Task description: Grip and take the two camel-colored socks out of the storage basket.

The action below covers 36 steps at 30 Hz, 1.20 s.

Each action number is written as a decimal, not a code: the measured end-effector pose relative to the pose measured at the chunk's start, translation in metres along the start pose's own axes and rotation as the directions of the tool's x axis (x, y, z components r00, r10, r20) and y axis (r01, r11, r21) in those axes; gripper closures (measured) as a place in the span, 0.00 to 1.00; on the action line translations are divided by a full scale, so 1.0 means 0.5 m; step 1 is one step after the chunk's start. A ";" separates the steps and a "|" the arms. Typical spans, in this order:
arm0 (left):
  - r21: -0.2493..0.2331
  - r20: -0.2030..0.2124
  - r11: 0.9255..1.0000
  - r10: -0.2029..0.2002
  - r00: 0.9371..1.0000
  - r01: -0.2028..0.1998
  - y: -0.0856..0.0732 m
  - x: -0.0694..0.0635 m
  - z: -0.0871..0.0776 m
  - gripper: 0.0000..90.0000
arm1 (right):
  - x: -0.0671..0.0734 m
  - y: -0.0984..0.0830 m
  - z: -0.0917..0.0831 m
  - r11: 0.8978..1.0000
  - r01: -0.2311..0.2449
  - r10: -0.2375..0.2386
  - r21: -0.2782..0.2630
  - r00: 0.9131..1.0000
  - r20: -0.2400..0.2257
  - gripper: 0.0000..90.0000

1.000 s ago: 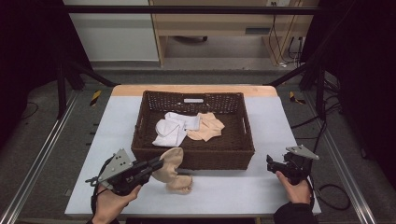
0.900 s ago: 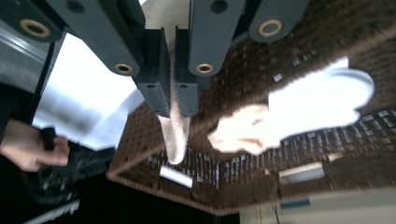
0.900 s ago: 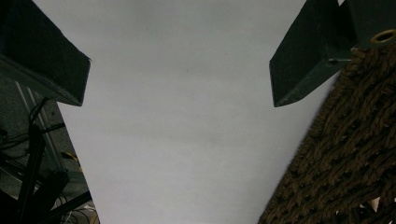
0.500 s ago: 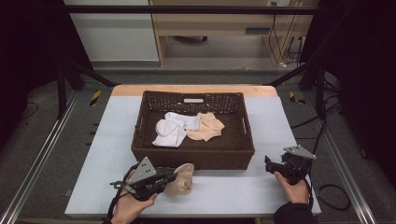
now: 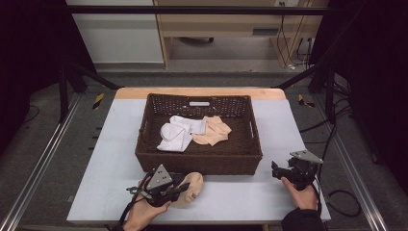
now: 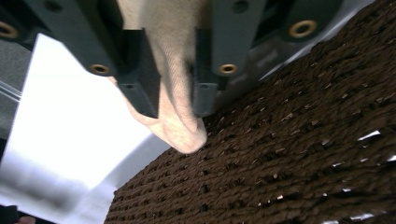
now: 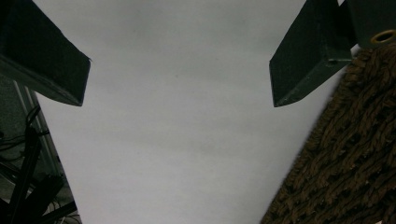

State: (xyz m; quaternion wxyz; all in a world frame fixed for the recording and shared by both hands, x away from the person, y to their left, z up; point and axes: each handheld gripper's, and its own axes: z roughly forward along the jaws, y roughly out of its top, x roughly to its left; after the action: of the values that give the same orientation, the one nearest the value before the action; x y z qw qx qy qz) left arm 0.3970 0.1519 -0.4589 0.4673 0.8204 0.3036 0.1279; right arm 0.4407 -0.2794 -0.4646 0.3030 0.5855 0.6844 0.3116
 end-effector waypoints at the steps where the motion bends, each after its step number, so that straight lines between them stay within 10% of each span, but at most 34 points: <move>1: -0.002 -0.005 1.000 -0.001 1.000 0.001 0.000 0.001 0.000 0.71 | 0.001 0.000 0.001 1.000 0.004 -0.004 0.001 1.000 0.000 0.06; 9: -0.034 -0.035 0.999 -0.017 0.999 0.016 -0.002 0.010 -0.008 0.47 | 0.001 0.000 -0.003 1.000 -0.003 0.003 -0.003 1.000 0.001 0.06; 21: -0.118 -0.061 0.991 -0.063 0.996 0.055 -0.002 0.031 -0.069 0.38 | -0.003 0.000 -0.009 1.000 -0.002 0.002 -0.022 1.000 -0.001 0.06; 36: -0.138 -0.184 0.980 -0.168 0.969 0.144 -0.058 0.098 -0.149 0.35 | -0.004 -0.001 -0.013 1.000 -0.014 0.014 -0.026 1.000 0.000 0.06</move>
State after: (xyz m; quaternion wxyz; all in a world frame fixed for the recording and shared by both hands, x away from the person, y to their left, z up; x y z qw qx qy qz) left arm 0.3878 0.2445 -0.4476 0.4941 0.7470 0.4028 0.1887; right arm 0.4359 -0.2818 -0.4608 0.3082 0.5863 0.6761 0.3226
